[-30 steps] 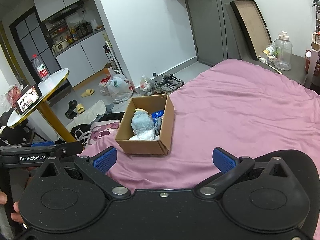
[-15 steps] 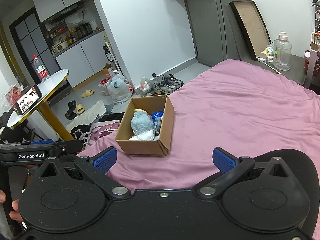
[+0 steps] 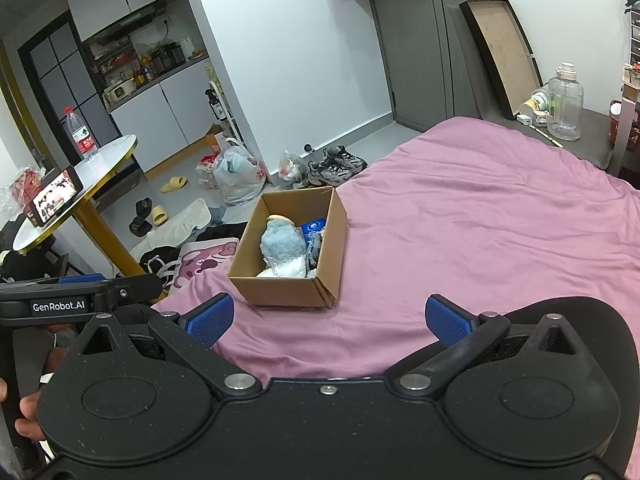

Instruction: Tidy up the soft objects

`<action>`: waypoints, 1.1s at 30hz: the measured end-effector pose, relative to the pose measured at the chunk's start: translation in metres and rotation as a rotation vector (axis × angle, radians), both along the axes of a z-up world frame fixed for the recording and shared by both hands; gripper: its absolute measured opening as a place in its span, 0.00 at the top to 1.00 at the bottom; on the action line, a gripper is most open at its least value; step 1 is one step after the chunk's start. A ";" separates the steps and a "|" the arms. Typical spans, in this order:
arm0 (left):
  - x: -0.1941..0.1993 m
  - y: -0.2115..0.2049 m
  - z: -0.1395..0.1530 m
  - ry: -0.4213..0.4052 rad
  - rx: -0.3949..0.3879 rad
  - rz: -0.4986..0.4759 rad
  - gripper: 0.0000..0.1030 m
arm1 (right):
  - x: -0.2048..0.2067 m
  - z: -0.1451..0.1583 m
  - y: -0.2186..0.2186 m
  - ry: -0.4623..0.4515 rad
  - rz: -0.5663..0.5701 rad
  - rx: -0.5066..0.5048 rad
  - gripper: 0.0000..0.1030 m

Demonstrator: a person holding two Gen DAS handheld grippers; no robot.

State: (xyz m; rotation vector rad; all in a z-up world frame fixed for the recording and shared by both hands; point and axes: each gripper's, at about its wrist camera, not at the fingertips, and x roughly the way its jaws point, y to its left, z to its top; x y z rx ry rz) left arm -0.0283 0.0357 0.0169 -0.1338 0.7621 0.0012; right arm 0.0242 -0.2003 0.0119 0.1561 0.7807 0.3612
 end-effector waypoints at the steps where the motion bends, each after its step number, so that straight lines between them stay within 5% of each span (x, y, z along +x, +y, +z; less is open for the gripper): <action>1: 0.000 0.000 0.000 0.002 0.001 0.000 0.00 | 0.000 0.000 0.000 0.000 0.000 0.000 0.00; 33: 0.000 0.001 -0.005 0.014 0.001 -0.005 0.00 | 0.001 -0.006 0.001 0.017 -0.002 0.000 0.00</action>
